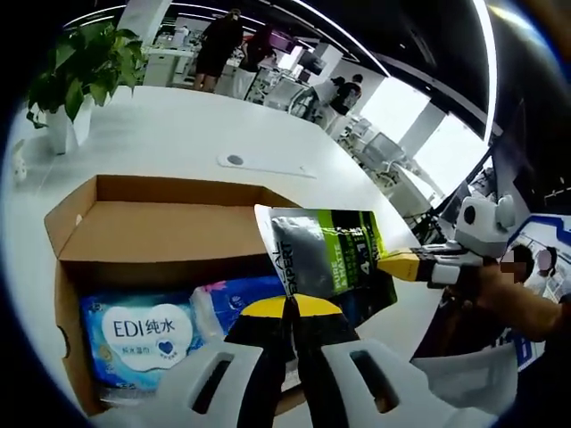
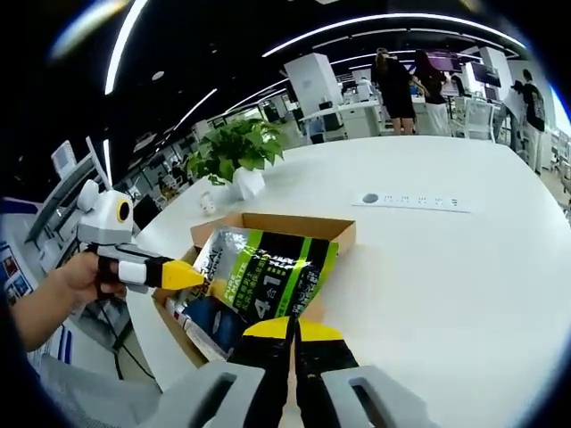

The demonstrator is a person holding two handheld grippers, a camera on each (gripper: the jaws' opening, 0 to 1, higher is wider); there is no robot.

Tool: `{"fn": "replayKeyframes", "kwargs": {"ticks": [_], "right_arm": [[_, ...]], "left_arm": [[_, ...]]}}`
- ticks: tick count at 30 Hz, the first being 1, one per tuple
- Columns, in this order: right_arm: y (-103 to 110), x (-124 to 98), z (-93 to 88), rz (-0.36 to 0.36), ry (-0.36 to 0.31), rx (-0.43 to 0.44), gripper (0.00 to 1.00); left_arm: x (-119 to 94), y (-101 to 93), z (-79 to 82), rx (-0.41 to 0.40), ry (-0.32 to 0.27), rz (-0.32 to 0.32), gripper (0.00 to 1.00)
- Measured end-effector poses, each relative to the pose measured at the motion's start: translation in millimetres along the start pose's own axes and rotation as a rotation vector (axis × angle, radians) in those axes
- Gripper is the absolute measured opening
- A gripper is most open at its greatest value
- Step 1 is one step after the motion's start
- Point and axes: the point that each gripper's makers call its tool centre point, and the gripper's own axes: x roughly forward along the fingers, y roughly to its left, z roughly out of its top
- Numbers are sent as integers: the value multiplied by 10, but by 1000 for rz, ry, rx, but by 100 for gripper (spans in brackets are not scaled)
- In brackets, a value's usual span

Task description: Operate the shoe box by opening the lid, removing the specified soft item, and placing it in the target area until the item is outside and the box remains undamaged.

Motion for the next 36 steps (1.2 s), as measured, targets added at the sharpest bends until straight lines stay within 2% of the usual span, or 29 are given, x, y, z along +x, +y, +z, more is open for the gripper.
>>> {"fn": "replayKeyframes", "kwargs": {"ticks": [18, 36], "right_arm": [[-399, -235, -20, -45, -8, 30, 0], [-768, -430, -21, -103, -10, 42, 0]], "left_arm": [[319, -304, -4, 17, 33, -40, 0], [639, -573, 21, -2, 32, -80, 0]]}}
